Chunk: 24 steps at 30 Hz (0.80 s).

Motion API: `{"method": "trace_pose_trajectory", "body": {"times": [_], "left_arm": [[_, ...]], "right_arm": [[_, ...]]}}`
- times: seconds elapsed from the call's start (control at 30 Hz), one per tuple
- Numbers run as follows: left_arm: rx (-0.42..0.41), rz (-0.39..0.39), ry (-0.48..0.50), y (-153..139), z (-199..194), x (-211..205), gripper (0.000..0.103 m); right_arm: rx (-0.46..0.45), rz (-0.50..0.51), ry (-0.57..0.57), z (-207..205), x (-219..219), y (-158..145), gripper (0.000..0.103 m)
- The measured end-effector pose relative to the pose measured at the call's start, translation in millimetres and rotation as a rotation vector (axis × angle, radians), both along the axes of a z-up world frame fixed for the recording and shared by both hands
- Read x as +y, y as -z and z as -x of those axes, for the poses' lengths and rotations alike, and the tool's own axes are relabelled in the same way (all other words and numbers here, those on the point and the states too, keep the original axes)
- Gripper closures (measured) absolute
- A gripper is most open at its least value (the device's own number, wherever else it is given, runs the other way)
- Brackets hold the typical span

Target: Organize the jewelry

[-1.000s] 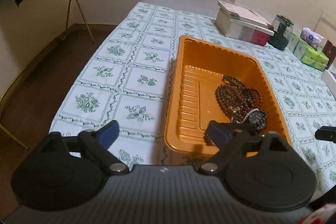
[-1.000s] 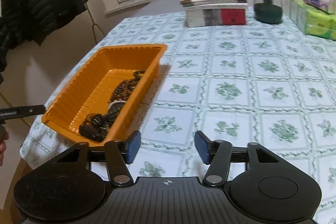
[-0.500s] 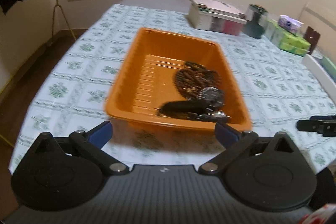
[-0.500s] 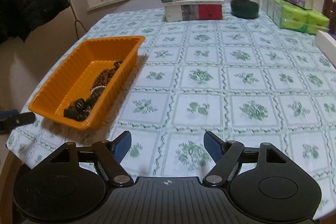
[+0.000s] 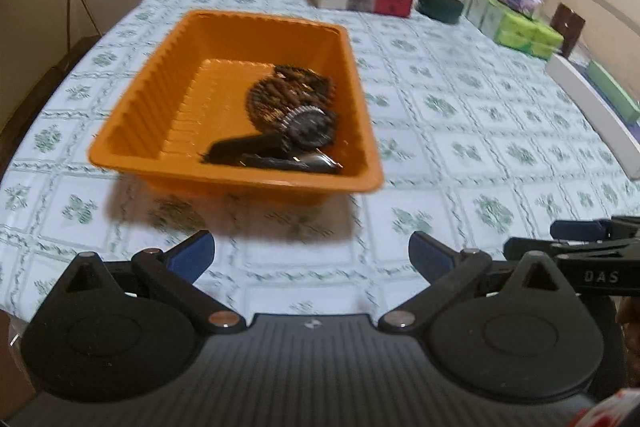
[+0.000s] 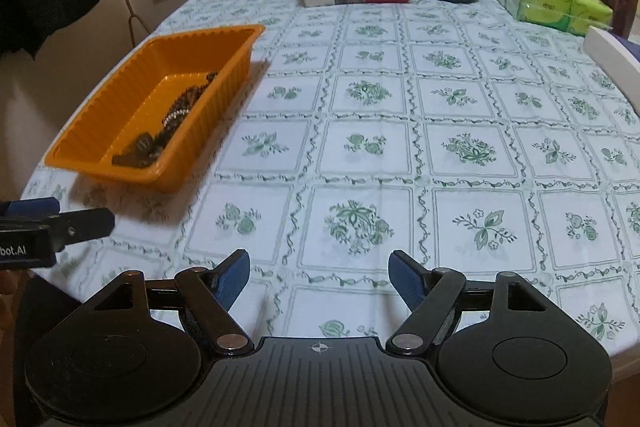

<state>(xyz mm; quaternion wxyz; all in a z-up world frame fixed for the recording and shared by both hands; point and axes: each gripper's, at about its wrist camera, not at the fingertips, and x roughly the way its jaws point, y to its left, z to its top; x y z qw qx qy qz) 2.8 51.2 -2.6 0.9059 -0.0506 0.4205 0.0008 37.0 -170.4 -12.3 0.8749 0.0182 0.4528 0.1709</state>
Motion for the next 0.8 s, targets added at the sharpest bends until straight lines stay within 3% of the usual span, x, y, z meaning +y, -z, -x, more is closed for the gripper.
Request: {"method": "trace_pose_trajectory", "body": {"times": [0.23,0.37,0.8], "left_arm": [[0.034,0.023,0.008,7,4,-19,0.001],[0.042,-0.019,0.000,11,3,-30,0.001],[0.051,-0.046,-0.011,16,1,-39,0.000]], "right_arm": [[0.006,-0.003,0.010,3,-7,2,0.027],[0.013,-0.007,0.007,4,-10,3,0.027],[0.015,-0.024,0.010,5,-19,1,0.027]]}}
